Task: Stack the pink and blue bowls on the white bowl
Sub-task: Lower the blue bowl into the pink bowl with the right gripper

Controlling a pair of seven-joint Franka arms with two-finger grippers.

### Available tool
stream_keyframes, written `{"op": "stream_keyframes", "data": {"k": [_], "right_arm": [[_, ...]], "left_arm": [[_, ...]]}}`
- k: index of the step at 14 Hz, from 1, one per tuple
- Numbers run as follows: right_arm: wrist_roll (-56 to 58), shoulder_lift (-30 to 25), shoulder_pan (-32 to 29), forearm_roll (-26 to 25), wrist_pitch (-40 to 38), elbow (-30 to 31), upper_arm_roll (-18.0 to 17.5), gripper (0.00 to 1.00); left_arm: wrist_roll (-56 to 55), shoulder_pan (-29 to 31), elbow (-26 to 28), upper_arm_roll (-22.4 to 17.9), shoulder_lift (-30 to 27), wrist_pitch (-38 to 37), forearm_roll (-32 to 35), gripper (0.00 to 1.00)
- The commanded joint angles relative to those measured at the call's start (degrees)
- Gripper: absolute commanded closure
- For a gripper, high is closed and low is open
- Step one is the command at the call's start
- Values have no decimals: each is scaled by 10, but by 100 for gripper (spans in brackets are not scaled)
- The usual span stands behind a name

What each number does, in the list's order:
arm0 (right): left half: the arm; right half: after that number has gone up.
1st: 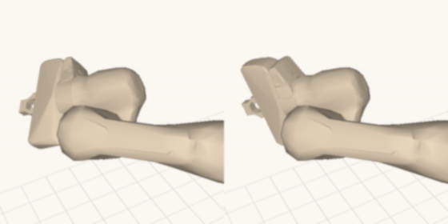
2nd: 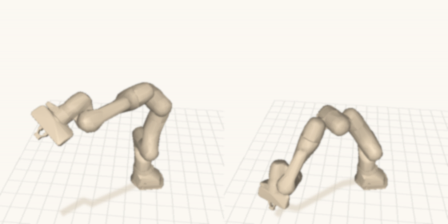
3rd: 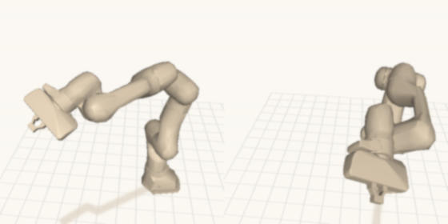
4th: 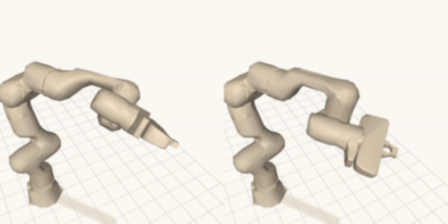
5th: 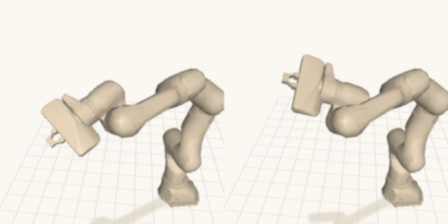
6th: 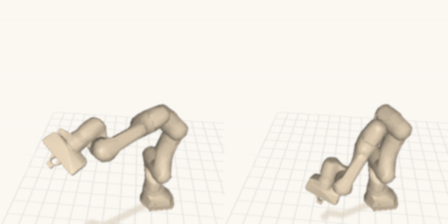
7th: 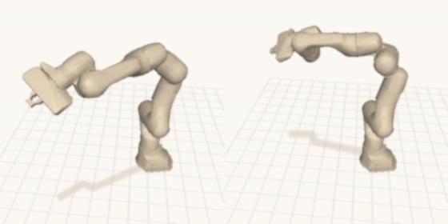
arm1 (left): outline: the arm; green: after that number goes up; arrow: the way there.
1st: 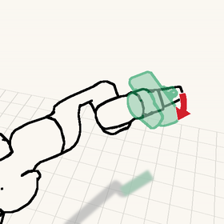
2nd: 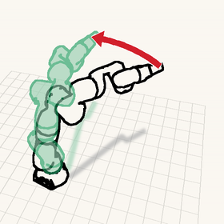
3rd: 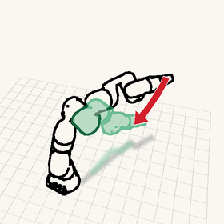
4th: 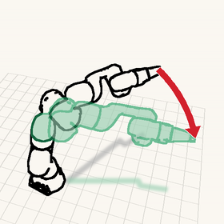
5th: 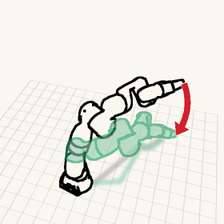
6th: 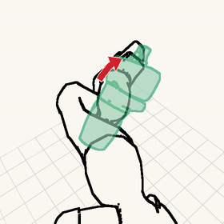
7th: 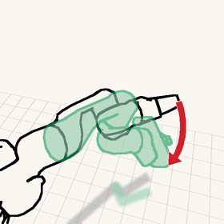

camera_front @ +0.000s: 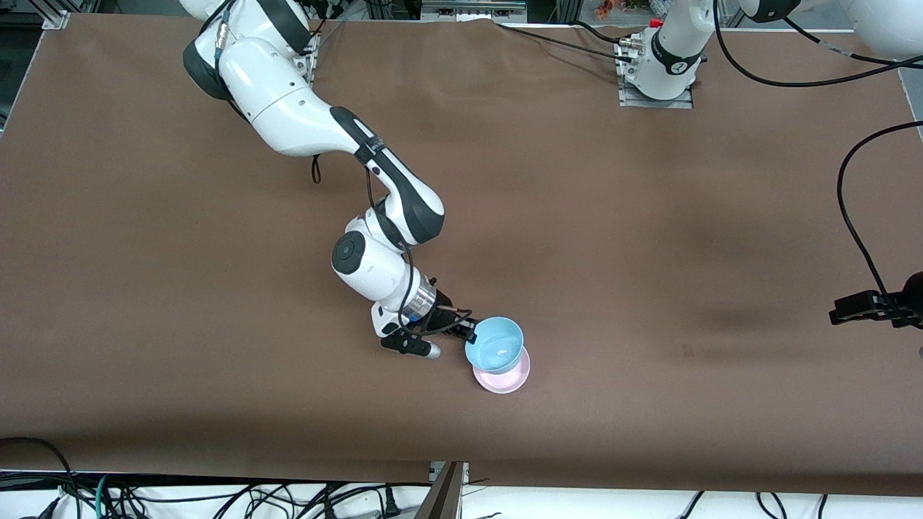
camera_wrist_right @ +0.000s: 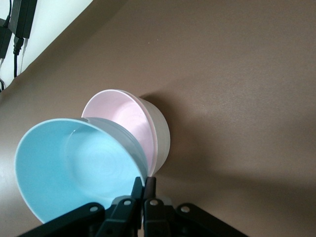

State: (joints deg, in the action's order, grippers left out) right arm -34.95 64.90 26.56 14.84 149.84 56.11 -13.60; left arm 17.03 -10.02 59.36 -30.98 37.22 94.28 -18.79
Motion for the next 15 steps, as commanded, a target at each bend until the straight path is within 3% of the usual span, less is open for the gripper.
{"op": "stream_keyframes", "data": {"k": [1, 15], "right_arm": [[15, 12, 4, -7, -13, -25, 3, 100], [92, 39, 3, -9, -15, -73, 7, 100]], "left_arm": [[11, -4, 15, 0, -17, -5, 9, 0], [11, -5, 15, 0, -17, -7, 10, 0]]}}
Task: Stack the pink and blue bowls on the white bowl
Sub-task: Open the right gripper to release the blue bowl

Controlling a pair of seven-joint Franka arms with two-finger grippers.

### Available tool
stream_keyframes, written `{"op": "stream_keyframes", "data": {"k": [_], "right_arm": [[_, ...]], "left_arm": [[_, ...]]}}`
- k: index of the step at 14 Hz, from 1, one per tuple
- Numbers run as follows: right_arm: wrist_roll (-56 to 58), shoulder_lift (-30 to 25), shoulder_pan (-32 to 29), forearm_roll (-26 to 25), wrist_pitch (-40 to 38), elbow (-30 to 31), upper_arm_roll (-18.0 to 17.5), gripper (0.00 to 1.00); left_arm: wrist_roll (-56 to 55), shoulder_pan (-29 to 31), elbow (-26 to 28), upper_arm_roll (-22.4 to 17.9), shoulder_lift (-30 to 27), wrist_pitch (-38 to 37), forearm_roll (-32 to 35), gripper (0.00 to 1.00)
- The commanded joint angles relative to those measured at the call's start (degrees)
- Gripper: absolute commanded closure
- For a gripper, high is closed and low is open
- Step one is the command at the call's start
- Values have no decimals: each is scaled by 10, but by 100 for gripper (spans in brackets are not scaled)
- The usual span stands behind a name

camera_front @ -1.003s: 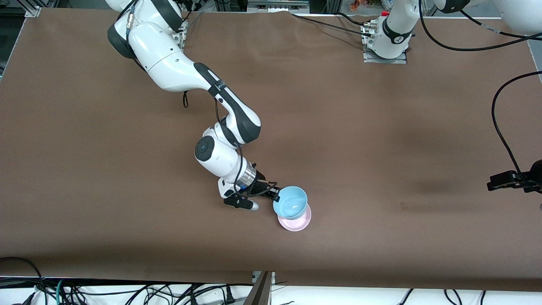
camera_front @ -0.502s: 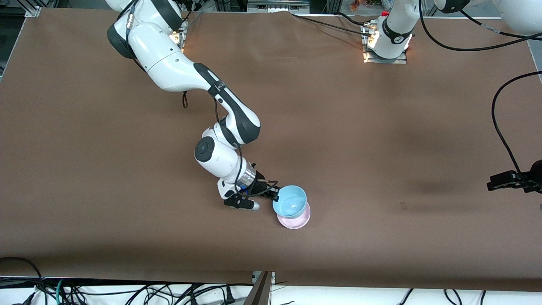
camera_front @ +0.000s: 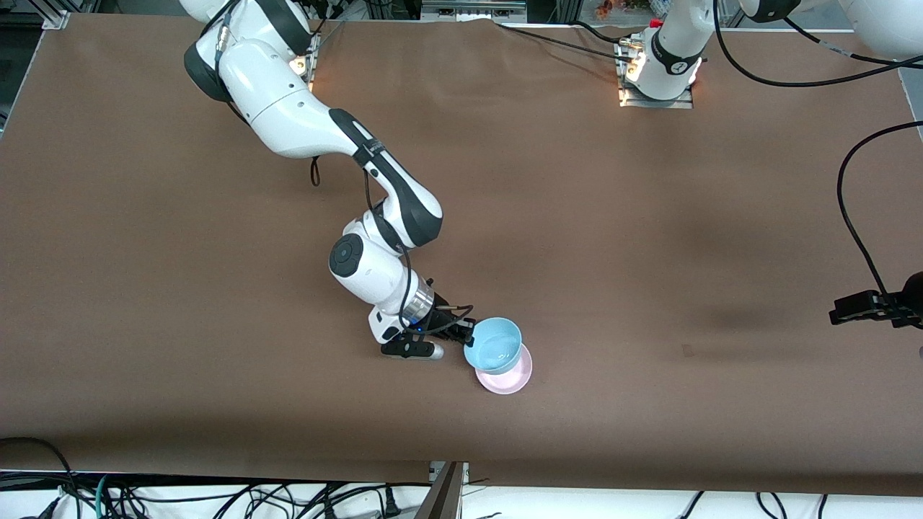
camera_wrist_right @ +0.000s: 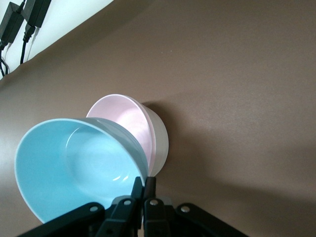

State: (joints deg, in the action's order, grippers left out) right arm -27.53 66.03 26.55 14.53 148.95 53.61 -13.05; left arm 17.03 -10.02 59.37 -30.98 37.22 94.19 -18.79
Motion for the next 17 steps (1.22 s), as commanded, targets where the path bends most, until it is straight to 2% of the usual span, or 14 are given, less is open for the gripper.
{"op": "stream_keyframes", "data": {"k": [1, 6, 11, 17], "right_arm": [[29, 28, 3, -6, -6, -52, 0, 100], [34, 28, 3, -6, -2, -66, 0, 100], [82, 50, 3, -6, 50, -69, 0, 100], [98, 53, 3, -6, 55, -69, -1, 100]], "left_arm": [[11, -5, 15, 1, -17, -7, 9, 0], [11, -5, 15, 1, -17, -7, 10, 0], [11, -5, 15, 0, -17, -7, 9, 0], [11, -10, 15, 2, -22, -8, 10, 0]]}}
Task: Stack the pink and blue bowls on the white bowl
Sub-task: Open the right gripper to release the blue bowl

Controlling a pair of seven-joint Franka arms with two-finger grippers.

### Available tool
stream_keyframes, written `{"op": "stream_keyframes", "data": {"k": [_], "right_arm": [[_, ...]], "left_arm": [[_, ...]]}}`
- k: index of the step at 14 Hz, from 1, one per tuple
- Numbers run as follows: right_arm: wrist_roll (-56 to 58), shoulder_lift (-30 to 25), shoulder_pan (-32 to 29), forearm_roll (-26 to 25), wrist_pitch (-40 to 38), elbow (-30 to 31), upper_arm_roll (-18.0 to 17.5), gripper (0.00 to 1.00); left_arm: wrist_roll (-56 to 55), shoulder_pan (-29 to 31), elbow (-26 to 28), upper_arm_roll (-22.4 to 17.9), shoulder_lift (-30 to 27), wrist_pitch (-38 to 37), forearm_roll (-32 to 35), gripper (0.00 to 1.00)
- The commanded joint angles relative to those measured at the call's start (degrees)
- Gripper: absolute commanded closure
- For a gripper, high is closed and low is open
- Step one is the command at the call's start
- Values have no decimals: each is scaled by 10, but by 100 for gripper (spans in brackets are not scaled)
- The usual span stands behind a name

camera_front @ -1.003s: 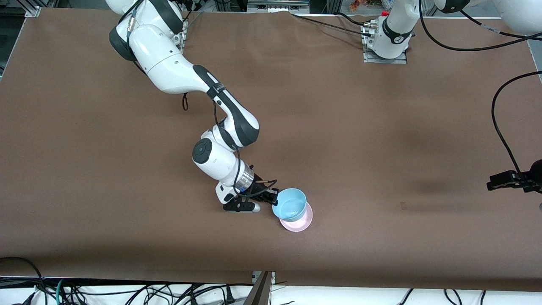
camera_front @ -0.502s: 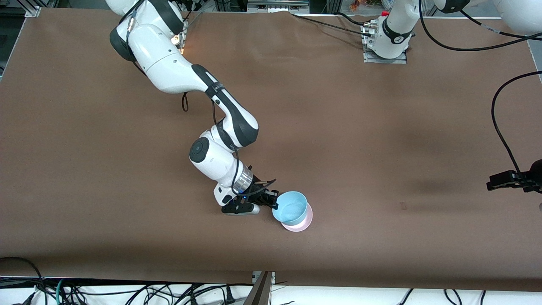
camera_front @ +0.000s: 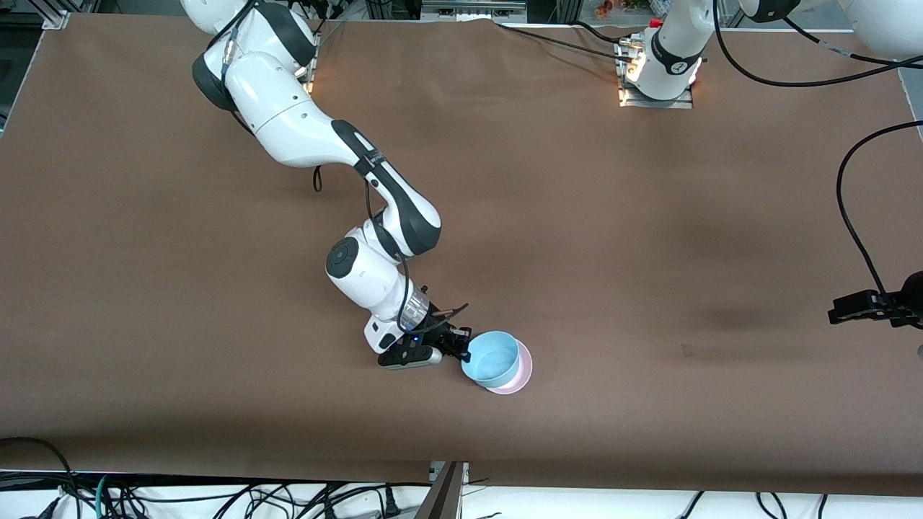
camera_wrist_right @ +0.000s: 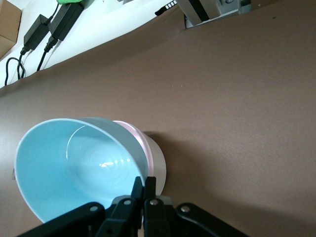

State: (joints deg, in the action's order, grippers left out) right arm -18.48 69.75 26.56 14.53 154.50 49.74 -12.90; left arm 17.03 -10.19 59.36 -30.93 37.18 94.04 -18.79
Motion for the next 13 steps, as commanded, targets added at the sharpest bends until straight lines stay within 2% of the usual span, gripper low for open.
{"op": "stream_keyframes", "data": {"k": [1, 6, 10, 13], "right_arm": [[8, 15, 3, -6, -6, -29, -3, 100], [8, 15, 4, -6, -40, -28, 0, 100], [7, 14, 5, -6, -40, -27, -1, 100], [10, 14, 5, -6, -43, -26, -1, 75]], "left_arm": [[10, -10, 15, 3, -25, -7, 10, 0], [-3, -58, 16, 4, -50, -38, 9, 0], [-97, -122, 16, 3, -64, -73, 10, 0], [-98, -126, 17, 3, -67, -84, 10, 0]]}}
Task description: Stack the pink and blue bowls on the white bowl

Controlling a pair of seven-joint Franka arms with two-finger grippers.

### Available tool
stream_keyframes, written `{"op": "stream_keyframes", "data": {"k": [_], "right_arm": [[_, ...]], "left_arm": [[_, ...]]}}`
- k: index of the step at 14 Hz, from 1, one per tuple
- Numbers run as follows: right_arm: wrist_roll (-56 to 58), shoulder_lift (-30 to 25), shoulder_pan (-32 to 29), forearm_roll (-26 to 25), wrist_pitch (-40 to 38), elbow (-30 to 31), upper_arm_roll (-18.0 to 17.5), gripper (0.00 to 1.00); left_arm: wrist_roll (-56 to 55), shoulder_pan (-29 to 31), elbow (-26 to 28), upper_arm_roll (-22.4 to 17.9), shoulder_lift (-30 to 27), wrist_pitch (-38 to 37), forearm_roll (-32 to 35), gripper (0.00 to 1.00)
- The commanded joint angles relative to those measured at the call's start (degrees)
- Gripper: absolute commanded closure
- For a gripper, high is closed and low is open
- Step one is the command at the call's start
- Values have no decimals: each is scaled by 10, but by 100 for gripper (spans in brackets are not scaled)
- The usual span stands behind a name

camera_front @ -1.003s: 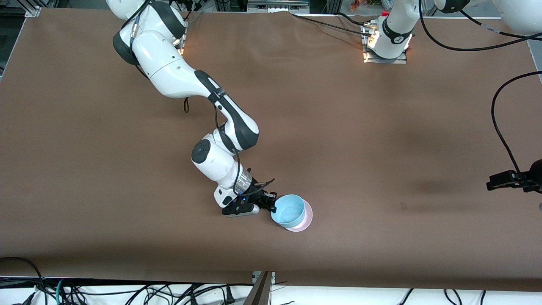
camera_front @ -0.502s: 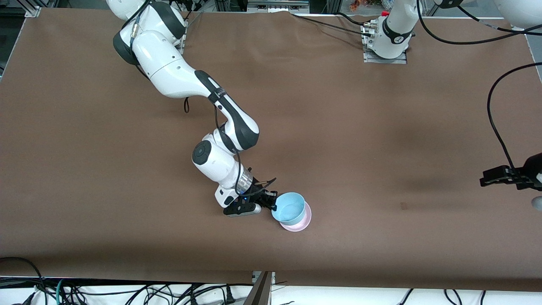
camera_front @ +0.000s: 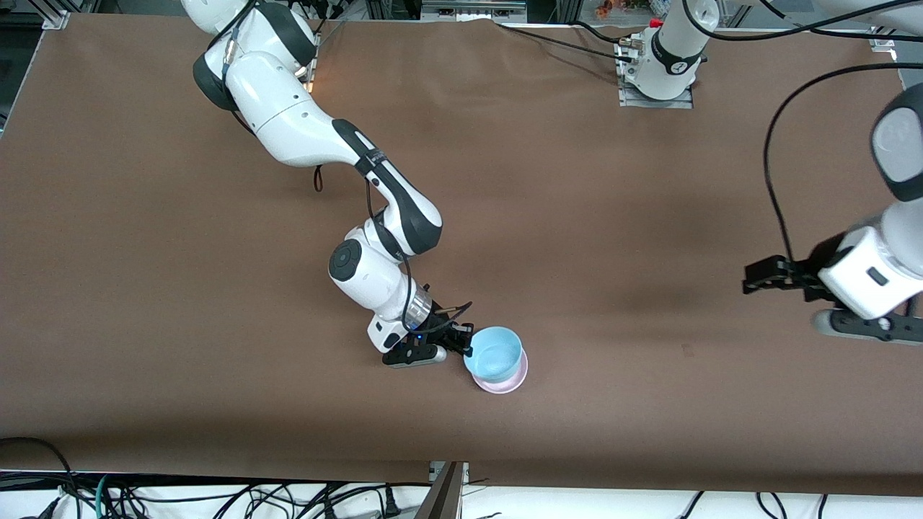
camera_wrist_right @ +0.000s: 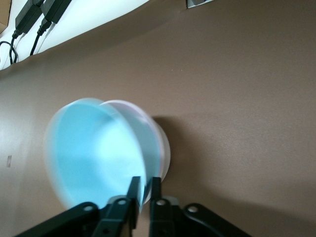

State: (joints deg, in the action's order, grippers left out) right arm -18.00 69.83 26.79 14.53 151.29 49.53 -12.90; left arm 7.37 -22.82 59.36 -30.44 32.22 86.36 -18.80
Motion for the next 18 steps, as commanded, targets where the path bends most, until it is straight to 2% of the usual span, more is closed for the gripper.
{"op": "stream_keyframes", "data": {"k": [1, 6, 7, 8, 9, 11, 13, 15, 17, 18], "right_arm": [[6, 13, 3, -6, -20, -24, 1, 63], [0, -19, 1, -6, -106, -25, 3, 37], [-1, -36, -3, -6, -137, -25, 5, 28], [-1, -56, -5, -7, -174, -24, 14, 11], [-2, -84, -5, -6, -216, -22, 36, 0], [5, -128, -10, -6, -320, -16, 86, 0], [7, -177, -38, -8, -443, -15, 116, 0], [3, -242, -48, -11, -550, 14, 158, 0], [65, -328, -49, -13, -608, 90, 198, 0], [88, -385, -49, -13, -609, 161, 220, 0]], "left_arm": [[-2, 0, 17, -1, -17, -8, 10, 0], [0, -7, 15, -1, -17, -7, 11, 0], [1, -7, 15, -1, -17, -7, 11, 0], [1, -7, 15, -1, -16, -6, 11, 0], [2, -7, 14, -1, -17, -6, 11, 0], [3, -7, 14, -1, -17, -7, 12, 0], [3, -8, 13, -1, -17, -7, 12, 0], [3, -10, 12, 0, -17, -7, 12, 0], [3, -12, 12, 0, -16, -7, 12, 0], [2, -12, 12, -1, -16, -7, 12, 0]]}}
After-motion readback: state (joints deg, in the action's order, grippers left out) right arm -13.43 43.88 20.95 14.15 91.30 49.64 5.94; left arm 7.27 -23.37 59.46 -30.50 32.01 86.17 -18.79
